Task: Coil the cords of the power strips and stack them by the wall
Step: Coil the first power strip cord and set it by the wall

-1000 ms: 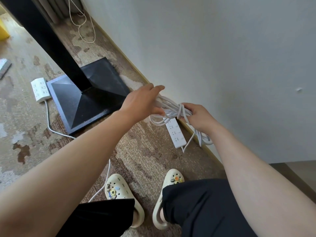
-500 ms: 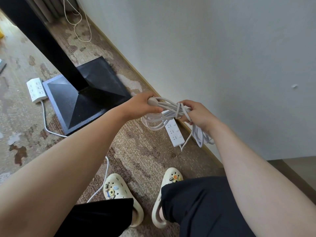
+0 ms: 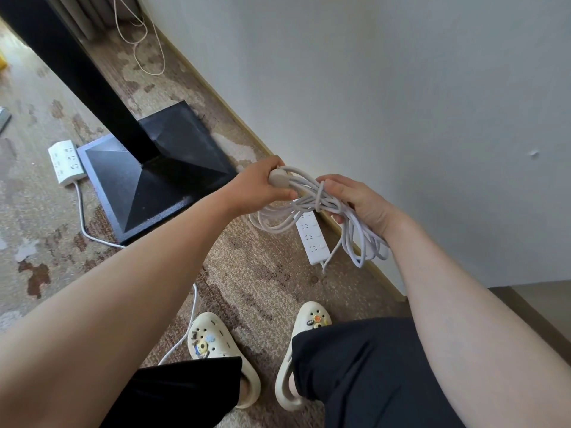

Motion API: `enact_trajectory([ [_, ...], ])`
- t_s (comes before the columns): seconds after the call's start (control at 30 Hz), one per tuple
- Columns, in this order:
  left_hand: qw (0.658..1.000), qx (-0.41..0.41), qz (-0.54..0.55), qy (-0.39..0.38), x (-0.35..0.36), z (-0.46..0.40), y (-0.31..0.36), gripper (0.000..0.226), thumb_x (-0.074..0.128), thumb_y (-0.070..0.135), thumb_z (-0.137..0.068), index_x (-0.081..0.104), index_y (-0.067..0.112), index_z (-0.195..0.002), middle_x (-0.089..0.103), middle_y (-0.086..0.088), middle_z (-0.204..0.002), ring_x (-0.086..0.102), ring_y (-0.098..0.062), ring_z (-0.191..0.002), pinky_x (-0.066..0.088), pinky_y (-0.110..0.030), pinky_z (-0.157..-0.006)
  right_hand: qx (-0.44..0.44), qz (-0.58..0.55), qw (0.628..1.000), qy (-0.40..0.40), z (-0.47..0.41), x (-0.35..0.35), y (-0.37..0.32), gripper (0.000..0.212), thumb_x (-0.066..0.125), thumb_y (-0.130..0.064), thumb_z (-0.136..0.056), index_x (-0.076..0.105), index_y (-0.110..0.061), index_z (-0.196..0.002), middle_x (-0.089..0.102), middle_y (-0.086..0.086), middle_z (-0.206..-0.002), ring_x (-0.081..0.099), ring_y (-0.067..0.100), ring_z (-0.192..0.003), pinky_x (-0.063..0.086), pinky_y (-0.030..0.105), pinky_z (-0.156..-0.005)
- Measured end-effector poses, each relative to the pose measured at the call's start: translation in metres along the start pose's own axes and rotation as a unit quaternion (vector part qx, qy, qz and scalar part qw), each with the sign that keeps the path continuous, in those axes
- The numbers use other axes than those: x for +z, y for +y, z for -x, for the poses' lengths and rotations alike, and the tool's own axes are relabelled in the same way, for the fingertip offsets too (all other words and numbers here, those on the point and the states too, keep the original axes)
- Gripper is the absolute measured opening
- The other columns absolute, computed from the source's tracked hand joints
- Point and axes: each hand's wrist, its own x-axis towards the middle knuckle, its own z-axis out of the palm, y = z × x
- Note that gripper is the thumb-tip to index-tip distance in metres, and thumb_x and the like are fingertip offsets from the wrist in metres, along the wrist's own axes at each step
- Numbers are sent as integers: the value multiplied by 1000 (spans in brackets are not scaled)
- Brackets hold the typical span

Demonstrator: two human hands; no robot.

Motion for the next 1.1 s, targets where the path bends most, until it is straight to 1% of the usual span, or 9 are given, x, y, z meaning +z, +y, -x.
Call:
enact_trajectory([
  [0.07,1000,-1,-2,-5,-2,0,1,30,79,24,-79,50,27,-84,60,6,-80,58,4,-59,46,-13,-53,0,58,998,6,1,2,-6,45,71,-49,-82,64,-23,-119,71,1,-86,59,5,-59,48,20,-52],
  [0.17,1000,-12,-1,-15,-1,1,0,29,78,24,-80,50,26,-87,60,3,-84,58,1,-60,46,-15,-54,4,145,989,26,0,7,-8,48,77,-46,-79,61,-34,-122,71,3,-93,60,0,-61,48,20,-58],
  [0.33,995,-45,68,-55,1,3,1,21,76,20,-83,57,23,-93,60,1,-82,55,-1,-58,48,-18,-55,-25,273,959,73,-11,17,-3,28,80,-46,-76,64,-30,-94,61,-4,-77,53,10,-63,43,32,-61],
  [0.47,973,-82,172,-129,-5,4,5,23,67,30,-86,62,11,-98,55,2,-77,47,-11,-63,45,-25,-63,-12,342,932,117,-15,16,0,30,75,-55,-71,61,-32,-85,62,-5,-76,55,16,-68,43,38,-67],
  [0.6,948,-99,254,-165,-8,1,5,33,58,35,-91,63,4,-100,54,2,-79,45,-13,-68,44,-25,-69,-4,323,937,132,-15,11,1,35,73,-62,-62,61,-34,-80,59,-9,-67,54,15,-64,40,38,-67],
  [0.8,972,-99,185,-109,4,2,4,26,65,8,-88,67,4,-113,58,-8,-83,50,-13,-64,48,-25,-64,9,330,934,137,-17,9,4,36,75,-58,-65,62,-26,-78,58,-7,-67,53,16,-65,41,37,-66],
  [0.9,976,-88,176,-92,8,4,2,27,71,12,-85,67,8,-111,56,-10,-85,49,-15,-65,45,-29,-66,28,322,936,136,-16,11,2,34,74,-52,-65,62,-23,-77,58,-8,-65,53,15,-63,39,35,-65],
  [1.0,982,-66,134,-116,9,6,1,51,82,24,-73,61,18,-119,60,-5,-91,56,-18,-78,49,-32,-77,49,281,949,134,-15,10,0,28,77,-42,-69,62,-19,-72,55,-3,-63,48,15,-57,35,32,-57],
  [1.1,984,-62,85,-145,8,9,-8,84,88,20,-65,44,24,-137,55,1,-91,53,-12,-80,51,-27,-79,79,242,957,139,-13,5,-2,28,78,-37,-73,62,-13,-72,52,1,-58,39,7,-38,31,26,-47],
])
